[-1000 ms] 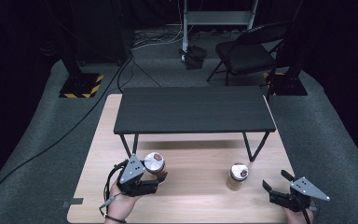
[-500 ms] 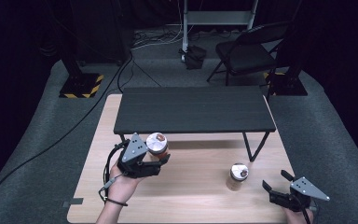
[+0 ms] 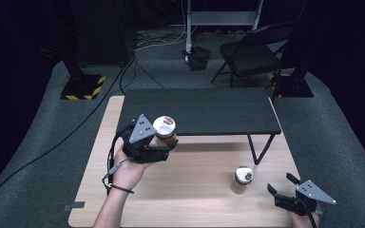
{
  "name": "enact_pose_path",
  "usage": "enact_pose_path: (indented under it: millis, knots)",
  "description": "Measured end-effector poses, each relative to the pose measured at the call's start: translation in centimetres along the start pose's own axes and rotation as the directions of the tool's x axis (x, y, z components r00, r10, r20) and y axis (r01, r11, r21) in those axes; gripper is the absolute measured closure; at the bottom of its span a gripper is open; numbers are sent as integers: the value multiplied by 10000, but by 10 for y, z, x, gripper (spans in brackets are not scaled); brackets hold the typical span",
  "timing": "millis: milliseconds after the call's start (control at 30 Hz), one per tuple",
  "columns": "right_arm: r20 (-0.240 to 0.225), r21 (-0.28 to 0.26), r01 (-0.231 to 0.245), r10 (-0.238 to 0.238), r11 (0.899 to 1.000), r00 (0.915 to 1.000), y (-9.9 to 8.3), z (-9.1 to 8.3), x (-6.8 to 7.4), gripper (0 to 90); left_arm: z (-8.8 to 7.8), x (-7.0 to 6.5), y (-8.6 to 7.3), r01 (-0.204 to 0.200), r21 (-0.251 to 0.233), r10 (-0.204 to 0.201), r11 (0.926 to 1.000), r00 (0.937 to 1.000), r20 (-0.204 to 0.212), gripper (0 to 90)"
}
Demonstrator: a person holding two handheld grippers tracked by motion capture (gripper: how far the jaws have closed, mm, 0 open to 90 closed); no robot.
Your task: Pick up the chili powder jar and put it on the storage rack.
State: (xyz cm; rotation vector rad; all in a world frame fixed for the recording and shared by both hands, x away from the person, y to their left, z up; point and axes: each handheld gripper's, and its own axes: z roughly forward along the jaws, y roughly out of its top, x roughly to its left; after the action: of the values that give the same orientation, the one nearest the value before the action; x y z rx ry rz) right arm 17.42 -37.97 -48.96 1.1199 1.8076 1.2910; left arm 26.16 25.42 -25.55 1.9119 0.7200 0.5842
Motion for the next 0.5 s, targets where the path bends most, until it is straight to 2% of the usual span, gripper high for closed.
enact_pose_path:
  millis: [167,500]
  knots:
    - [-14,0,5,-5,10000,10000,0,0,0,108,7,8,13,287,83,-285,9996,9992,-271,319]
    - [-27,-3,-14,14,10000,10000,0,0,0,107,23,13,35,437,394,-397,9983,9945,-968,319]
